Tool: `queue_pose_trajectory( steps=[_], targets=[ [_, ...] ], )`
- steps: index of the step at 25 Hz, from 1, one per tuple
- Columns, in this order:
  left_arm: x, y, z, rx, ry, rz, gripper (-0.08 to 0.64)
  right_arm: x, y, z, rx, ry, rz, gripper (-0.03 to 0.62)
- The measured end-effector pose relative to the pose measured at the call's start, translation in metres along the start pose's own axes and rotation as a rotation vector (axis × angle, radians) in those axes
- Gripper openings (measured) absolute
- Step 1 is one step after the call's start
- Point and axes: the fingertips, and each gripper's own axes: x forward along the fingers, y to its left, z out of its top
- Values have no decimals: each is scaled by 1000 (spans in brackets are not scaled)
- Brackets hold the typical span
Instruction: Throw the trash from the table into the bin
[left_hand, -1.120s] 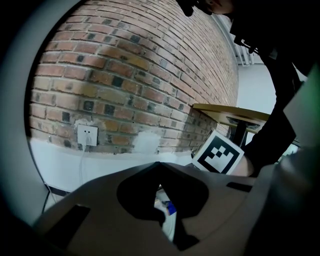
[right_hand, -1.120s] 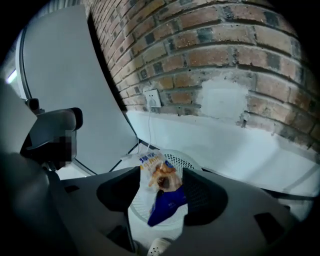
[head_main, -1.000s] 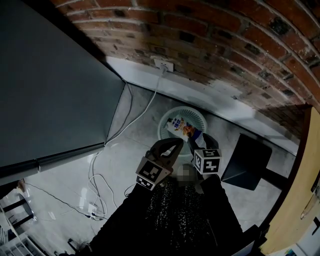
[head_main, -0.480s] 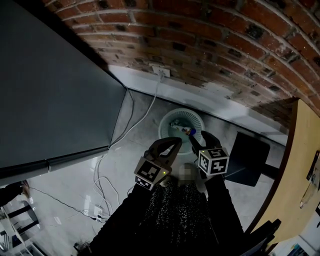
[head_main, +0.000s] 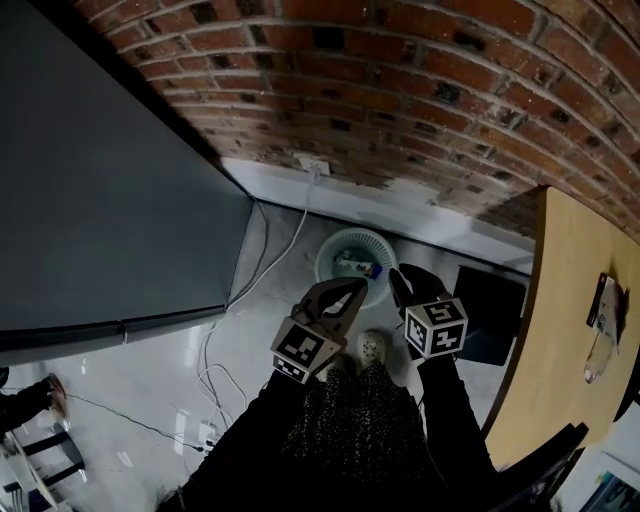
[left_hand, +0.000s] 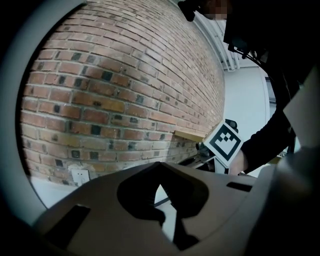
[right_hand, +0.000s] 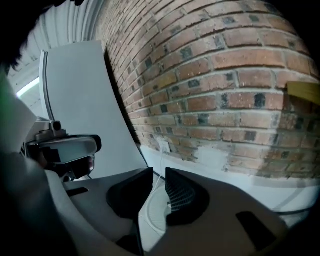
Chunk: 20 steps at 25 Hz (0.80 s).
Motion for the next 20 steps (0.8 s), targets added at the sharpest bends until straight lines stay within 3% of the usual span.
queue_pose_trajectory(
  steps=[7,15,20],
  targets=[
    [-22,-24,62,-27,-72,-6,5,-60,3,56,-62,-71,-58,14],
    [-40,-46,118,53,-101,-37,5,-129,21,100,-90,-138,-143,12],
    [-37,-77,145,79,-119,-128,5,-179,18,117,-85,-190,-229,12]
  ],
)
